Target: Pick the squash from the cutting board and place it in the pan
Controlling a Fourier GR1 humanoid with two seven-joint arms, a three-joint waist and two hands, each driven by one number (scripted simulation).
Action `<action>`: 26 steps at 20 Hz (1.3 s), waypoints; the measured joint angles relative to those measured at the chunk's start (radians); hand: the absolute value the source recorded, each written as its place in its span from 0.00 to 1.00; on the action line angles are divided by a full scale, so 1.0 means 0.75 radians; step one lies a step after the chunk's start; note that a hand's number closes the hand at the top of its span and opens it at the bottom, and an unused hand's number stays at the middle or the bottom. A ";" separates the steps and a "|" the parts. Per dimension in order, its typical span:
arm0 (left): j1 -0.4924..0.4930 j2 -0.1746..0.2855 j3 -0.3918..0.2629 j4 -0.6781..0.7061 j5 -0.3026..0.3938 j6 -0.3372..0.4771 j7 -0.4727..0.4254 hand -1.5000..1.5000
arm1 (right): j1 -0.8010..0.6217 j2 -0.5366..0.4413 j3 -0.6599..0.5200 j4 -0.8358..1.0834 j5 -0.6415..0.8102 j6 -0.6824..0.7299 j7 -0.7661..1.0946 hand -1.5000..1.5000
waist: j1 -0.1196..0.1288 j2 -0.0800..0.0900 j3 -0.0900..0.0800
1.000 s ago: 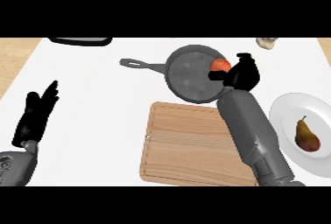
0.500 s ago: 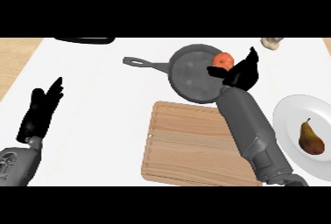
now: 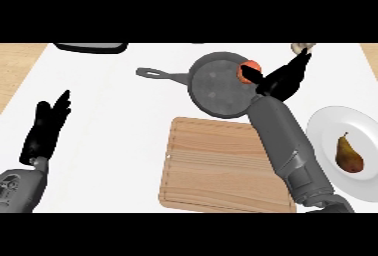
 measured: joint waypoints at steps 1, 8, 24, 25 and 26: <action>0.005 0.001 0.004 0.002 0.001 -0.001 -0.003 0.50 | 0.001 0.000 -0.011 0.017 -0.005 -0.031 -0.003 0.00 | -0.004 -0.003 -0.001; 0.049 0.020 0.043 0.016 0.004 -0.003 -0.007 0.50 | 0.054 0.001 0.029 0.002 -0.041 -0.176 0.031 0.00 | -0.063 -0.040 -0.004; 0.164 0.029 0.104 0.013 0.004 0.024 -0.022 0.50 | 0.729 0.006 0.627 -0.615 -0.147 -0.283 0.207 0.00 | -0.178 -0.091 -0.009; 0.168 0.031 0.107 0.007 0.005 0.024 -0.021 0.50 | 0.785 0.007 0.662 -0.666 -0.140 -0.284 0.209 0.00 | -0.184 -0.091 -0.009; 0.173 0.040 0.115 0.005 0.013 0.016 -0.015 0.50 | 0.835 0.007 0.693 -0.719 -0.135 -0.285 0.214 0.00 | -0.190 -0.092 -0.010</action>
